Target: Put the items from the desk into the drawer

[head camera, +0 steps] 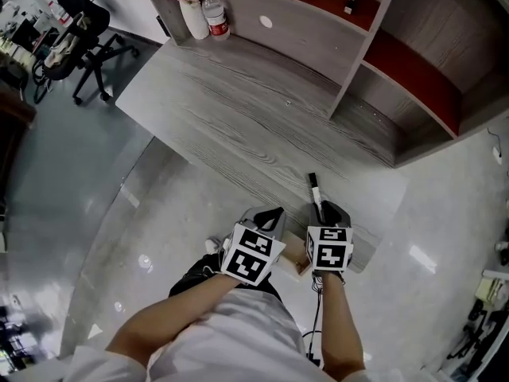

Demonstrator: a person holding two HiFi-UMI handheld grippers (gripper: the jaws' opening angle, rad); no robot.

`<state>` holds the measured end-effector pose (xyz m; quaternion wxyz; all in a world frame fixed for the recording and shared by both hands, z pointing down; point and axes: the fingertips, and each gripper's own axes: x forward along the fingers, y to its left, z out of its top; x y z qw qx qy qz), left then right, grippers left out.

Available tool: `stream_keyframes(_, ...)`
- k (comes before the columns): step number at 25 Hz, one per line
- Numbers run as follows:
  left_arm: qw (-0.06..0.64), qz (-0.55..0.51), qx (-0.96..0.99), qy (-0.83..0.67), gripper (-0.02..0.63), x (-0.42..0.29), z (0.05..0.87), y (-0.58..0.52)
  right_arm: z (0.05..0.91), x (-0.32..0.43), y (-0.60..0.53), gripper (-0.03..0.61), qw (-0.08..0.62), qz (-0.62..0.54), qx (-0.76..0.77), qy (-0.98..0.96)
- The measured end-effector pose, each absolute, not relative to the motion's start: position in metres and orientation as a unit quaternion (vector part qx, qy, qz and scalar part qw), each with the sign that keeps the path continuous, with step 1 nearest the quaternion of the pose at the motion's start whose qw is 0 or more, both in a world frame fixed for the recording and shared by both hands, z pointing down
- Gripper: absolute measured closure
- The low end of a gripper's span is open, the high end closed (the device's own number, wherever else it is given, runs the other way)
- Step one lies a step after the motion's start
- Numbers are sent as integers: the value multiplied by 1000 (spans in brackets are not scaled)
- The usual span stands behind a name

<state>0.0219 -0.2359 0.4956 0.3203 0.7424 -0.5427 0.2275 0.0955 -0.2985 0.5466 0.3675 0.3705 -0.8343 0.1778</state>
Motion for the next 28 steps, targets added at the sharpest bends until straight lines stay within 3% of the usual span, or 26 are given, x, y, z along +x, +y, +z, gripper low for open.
stream_keyframes(28, 316, 215, 792, -477, 611, -1, 499, -152, 522, 97, -207, 522, 312, 186, 469, -805)
